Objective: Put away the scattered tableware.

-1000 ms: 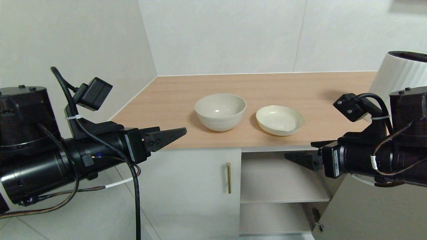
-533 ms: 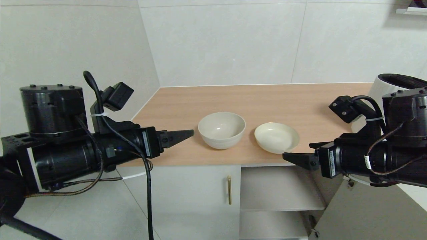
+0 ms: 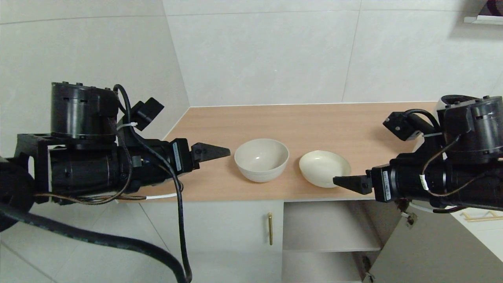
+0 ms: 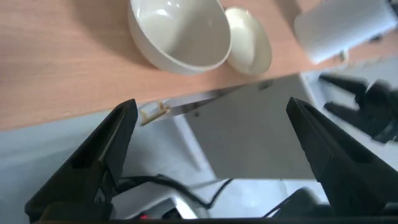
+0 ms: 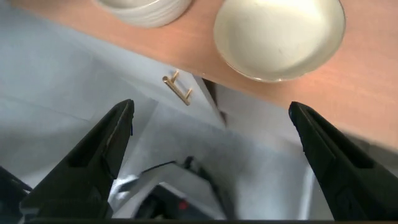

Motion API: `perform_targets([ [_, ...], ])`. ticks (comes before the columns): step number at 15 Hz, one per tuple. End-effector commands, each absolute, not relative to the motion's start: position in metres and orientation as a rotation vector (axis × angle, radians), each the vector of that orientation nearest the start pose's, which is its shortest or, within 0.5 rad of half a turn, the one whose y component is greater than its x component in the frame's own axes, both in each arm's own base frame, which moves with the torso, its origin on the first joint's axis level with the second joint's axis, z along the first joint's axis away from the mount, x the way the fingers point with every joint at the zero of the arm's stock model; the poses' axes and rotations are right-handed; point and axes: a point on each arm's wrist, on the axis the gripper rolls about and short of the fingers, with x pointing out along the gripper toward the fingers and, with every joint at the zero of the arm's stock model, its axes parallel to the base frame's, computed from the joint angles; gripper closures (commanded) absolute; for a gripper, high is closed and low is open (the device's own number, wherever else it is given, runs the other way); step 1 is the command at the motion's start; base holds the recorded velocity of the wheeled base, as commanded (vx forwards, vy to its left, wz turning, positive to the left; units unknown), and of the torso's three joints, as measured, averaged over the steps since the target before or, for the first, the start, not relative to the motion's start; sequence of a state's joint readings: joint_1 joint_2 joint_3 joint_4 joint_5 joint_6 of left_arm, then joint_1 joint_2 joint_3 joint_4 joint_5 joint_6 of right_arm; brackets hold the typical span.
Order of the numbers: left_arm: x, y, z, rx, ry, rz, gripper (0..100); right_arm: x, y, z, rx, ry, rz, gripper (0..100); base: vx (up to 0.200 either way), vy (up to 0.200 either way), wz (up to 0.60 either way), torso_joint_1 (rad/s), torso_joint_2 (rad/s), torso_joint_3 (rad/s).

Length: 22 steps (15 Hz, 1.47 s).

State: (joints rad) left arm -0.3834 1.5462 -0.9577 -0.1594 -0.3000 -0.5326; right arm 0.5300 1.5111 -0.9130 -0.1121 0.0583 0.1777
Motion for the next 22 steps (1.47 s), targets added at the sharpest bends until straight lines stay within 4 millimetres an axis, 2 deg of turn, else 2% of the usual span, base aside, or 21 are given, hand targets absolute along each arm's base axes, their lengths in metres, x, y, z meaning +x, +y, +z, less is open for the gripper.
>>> perform_targets([
  [1,0.262,-0.113,0.222,-0.555,0.638,-0.508,0,0.239,0.141,0.225,0.14,0.578,0.471,0,0.0,0.0,0.0,0.0,0.0,0.0],
  [4,0.276,-0.119,0.223,-0.658,0.713,-0.43,0,0.27,0.146,0.217,0.201,0.592,0.319,0,0.0,0.0,0.0,0.0,0.0,0.0],
  [6,0.292,-0.124,0.213,-0.661,0.738,-0.346,0,0.291,0.143,0.21,0.258,0.611,0.249,0,0.0,0.0,0.0,0.0,0.0,0.0],
  [9,0.308,-0.132,0.197,-0.675,0.767,-0.288,0,0.309,0.127,0.203,0.274,0.61,0.181,0,0.0,0.0,0.0,0.0,0.0,0.0],
  [14,0.323,-0.144,0.181,-0.693,0.797,-0.242,0,0.311,0.124,0.202,0.277,0.611,0.168,0,0.0,0.0,0.0,0.0,0.0,0.0],
  [18,0.341,-0.152,0.156,-0.683,0.832,-0.185,0,0.311,0.125,0.201,0.28,0.613,0.169,0,0.0,0.0,0.0,0.0,0.0,0.0],
  [22,0.345,-0.156,0.157,-0.699,0.796,-0.209,0,0.308,0.124,0.205,0.283,0.601,0.171,0,0.0,0.0,0.0,0.0,0.0,0.0],
])
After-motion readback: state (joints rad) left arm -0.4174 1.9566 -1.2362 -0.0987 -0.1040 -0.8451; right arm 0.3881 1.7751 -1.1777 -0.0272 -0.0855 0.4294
